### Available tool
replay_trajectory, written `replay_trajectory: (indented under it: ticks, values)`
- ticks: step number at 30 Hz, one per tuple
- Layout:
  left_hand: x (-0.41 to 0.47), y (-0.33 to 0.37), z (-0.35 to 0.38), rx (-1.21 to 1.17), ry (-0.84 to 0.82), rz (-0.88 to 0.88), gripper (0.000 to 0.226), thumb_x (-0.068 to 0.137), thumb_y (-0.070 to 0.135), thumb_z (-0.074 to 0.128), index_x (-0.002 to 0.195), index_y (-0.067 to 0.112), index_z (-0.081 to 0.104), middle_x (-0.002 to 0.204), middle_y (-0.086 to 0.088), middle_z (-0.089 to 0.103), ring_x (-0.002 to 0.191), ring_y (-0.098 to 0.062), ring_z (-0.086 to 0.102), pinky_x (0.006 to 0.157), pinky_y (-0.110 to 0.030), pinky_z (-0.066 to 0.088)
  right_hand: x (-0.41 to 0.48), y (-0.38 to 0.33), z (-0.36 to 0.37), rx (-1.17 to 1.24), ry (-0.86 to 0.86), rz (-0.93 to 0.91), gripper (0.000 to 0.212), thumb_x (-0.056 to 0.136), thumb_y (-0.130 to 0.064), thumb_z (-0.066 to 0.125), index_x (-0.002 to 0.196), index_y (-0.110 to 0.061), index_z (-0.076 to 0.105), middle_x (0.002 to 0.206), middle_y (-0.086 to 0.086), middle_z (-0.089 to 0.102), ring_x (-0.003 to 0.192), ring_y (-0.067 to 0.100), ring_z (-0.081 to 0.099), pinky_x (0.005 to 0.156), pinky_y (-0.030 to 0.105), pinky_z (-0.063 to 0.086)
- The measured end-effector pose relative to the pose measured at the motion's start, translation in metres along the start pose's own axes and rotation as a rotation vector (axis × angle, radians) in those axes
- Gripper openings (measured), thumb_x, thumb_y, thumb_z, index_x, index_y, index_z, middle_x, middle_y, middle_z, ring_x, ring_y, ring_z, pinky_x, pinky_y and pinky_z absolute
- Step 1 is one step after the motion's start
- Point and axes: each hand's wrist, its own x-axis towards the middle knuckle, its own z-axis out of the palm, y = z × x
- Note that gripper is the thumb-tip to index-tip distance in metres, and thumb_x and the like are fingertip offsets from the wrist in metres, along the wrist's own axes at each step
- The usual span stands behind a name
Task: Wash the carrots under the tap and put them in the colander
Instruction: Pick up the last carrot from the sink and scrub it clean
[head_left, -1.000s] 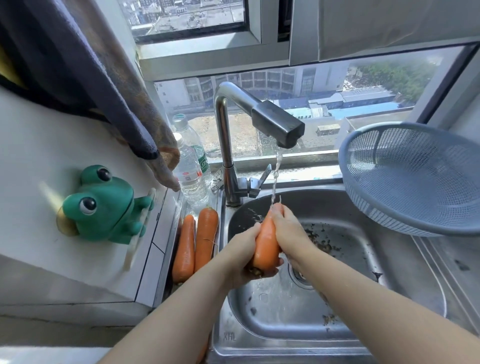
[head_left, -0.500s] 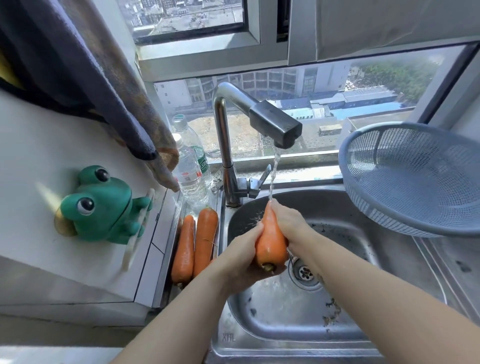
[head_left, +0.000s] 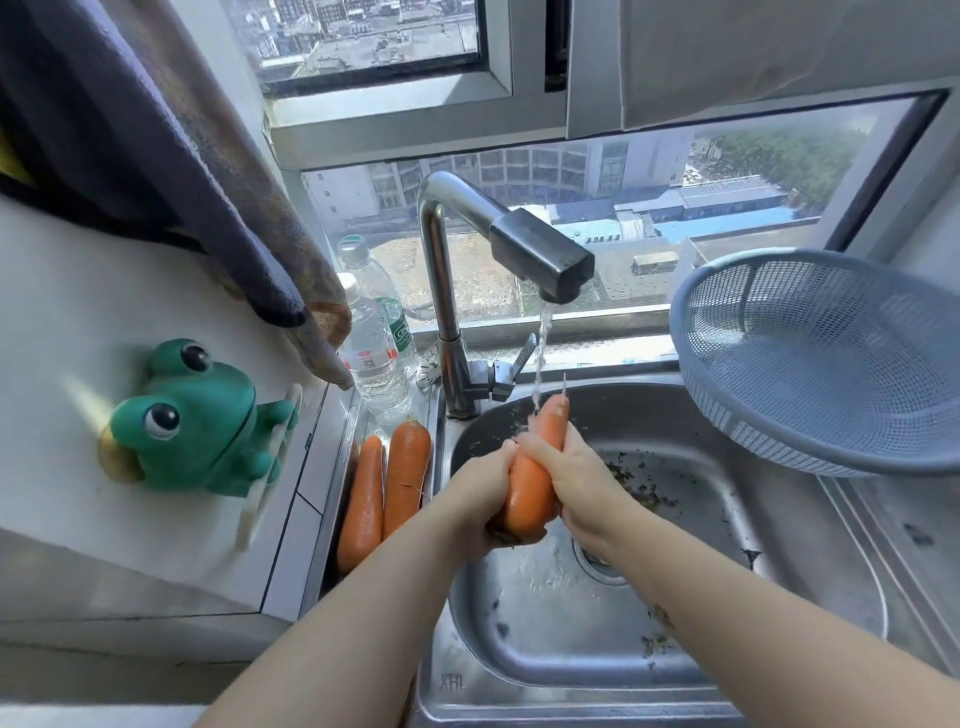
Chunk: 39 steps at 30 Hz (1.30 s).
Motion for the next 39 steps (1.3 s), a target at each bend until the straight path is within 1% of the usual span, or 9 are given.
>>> replay_trajectory:
  ticks: [4,8,15,18,23,29,34,37,39]
  values:
    - [0.004,0.012,-0.004,-0.069,-0.071,-0.073,0.028,0.098,0.037,0.046,0.100,0.017,0.065,0.086,-0.009,0.066,0.075,-0.023,0.061,0.068,-0.032,0.047,-0.008,0.011,-0.005,-0.045,-0.129,-0.064,0.082,0.073,-0.005,0.071,0.139,-0.032,0.031,0.120,0.008,0.061,0.110,0.022,0.062,0.094,0.041,0.052]
    - [0.004,0.008,-0.002,-0.218,-0.142,-0.052,0.032,0.100,0.030,0.040,0.121,0.030,0.063,0.117,-0.009,0.068,0.097,-0.028,0.062,0.083,-0.037,0.047,-0.002,0.008,-0.002,-0.142,-0.020,-0.093,0.063,0.084,-0.009,0.066,0.138,-0.027,0.038,0.117,0.007,0.061,0.107,0.023,0.063,0.096,0.044,0.051]
    - [0.001,-0.008,0.006,-0.246,-0.129,0.026,0.037,0.093,0.031,0.055,0.130,0.033,0.056,0.115,-0.005,0.067,0.080,-0.016,0.064,0.061,-0.026,0.053,0.009,0.005,-0.001,-0.125,0.170,0.076,0.040,0.097,-0.043,0.048,0.124,-0.015,0.058,0.114,0.008,0.065,0.102,0.023,0.063,0.097,0.043,0.049]
    - [0.002,-0.018,0.006,-0.125,-0.157,0.101,0.062,0.077,0.024,0.061,0.135,0.040,0.047,0.113,-0.003,0.065,0.073,-0.013,0.063,0.057,-0.023,0.050,0.001,0.006,0.000,-0.005,0.198,0.170,0.039,0.098,-0.048,0.043,0.103,-0.018,0.066,0.100,0.003,0.068,0.090,0.017,0.063,0.090,0.036,0.049]
    - [-0.006,-0.027,0.001,-0.100,-0.061,0.094,0.021,0.095,0.033,0.049,0.106,0.033,0.067,0.099,-0.002,0.072,0.080,-0.016,0.065,0.063,-0.026,0.052,-0.006,0.025,0.005,0.272,0.052,0.180,0.026,0.101,-0.015,0.042,0.120,-0.007,0.056,0.111,0.015,0.065,0.098,0.024,0.063,0.091,0.037,0.049]
    - [-0.008,-0.036,0.004,0.037,0.050,0.186,0.028,0.100,0.032,0.041,0.116,0.041,0.061,0.109,-0.002,0.068,0.089,-0.022,0.066,0.054,-0.026,0.052,0.004,0.031,0.006,0.119,0.099,0.110,0.034,0.097,-0.010,0.050,0.130,-0.006,0.050,0.114,0.015,0.064,0.106,0.026,0.063,0.099,0.044,0.048]
    - [-0.008,-0.033,0.002,0.196,0.034,0.335,0.030,0.098,0.032,0.044,0.114,0.054,0.057,0.107,-0.002,0.069,0.090,-0.020,0.066,0.064,-0.032,0.053,0.014,0.019,0.008,0.120,0.167,0.159,0.023,0.100,-0.028,0.046,0.107,-0.010,0.059,0.096,0.010,0.065,0.095,0.023,0.064,0.095,0.043,0.051]
    - [-0.007,-0.026,-0.007,0.184,0.022,0.336,0.036,0.098,0.027,0.044,0.090,0.056,0.064,0.100,-0.003,0.070,0.083,-0.020,0.066,0.067,-0.036,0.054,0.010,0.014,0.006,0.338,0.019,0.173,0.028,0.102,-0.016,0.042,0.125,-0.003,0.050,0.118,0.019,0.061,0.112,0.028,0.060,0.102,0.042,0.046]
    - [-0.006,-0.023,-0.012,0.118,0.001,0.296,0.027,0.099,0.030,0.043,0.105,0.046,0.063,0.105,-0.007,0.069,0.079,-0.020,0.065,0.061,-0.033,0.054,0.003,0.010,0.003,0.461,-0.097,0.180,0.033,0.100,-0.004,0.039,0.133,-0.001,0.045,0.131,0.025,0.053,0.123,0.032,0.053,0.107,0.045,0.040]
